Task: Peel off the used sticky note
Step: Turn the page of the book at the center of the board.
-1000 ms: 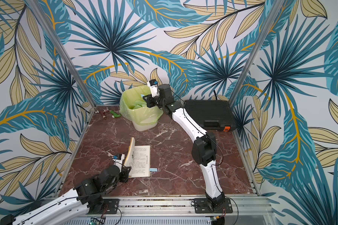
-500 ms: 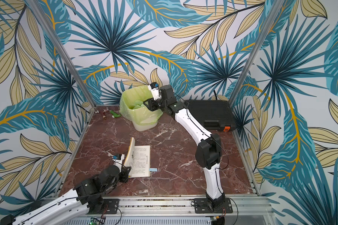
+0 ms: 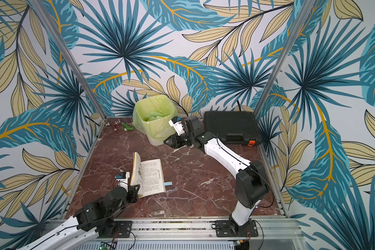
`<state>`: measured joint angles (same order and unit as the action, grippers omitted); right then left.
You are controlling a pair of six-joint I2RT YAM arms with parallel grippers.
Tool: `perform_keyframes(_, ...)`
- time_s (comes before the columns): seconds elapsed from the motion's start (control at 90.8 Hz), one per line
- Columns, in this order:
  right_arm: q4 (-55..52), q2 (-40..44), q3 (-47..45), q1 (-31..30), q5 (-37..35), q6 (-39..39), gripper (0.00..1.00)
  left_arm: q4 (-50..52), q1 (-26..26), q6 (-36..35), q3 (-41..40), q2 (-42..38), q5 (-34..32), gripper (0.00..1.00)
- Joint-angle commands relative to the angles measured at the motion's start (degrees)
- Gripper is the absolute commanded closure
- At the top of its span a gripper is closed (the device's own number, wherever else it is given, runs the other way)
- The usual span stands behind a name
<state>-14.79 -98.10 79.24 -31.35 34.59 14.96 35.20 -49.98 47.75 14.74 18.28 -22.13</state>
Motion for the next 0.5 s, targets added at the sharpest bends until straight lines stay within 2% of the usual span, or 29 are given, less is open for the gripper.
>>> perform_keyframes(0.0, 1.68, 1.14, -4.94, -1.37, 1.78, 2.27, 0.56, 4.83, 0.31, 2.73, -1.11, -2.1, -4.93, 1.0)
perform_keyframes(0.176, 6.25, -1.24, -10.72, -1.81, 0.54, 6.62, 0.54, -0.09, 0.32, -1.91, -1.92, -4.36, -0.72, 1.0)
perform_keyframes(0.352, 7.57, -2.81, -13.74, -1.8, -0.77, 8.25, 0.52, -12.46, 0.32, -8.38, -2.87, -3.26, 8.1, 1.0)
perform_keyframes(0.485, 6.66, -1.28, -15.78, -1.28, -3.96, 8.15, 0.51, -20.11, 0.32, -11.09, -2.32, -0.15, 11.75, 1.0)
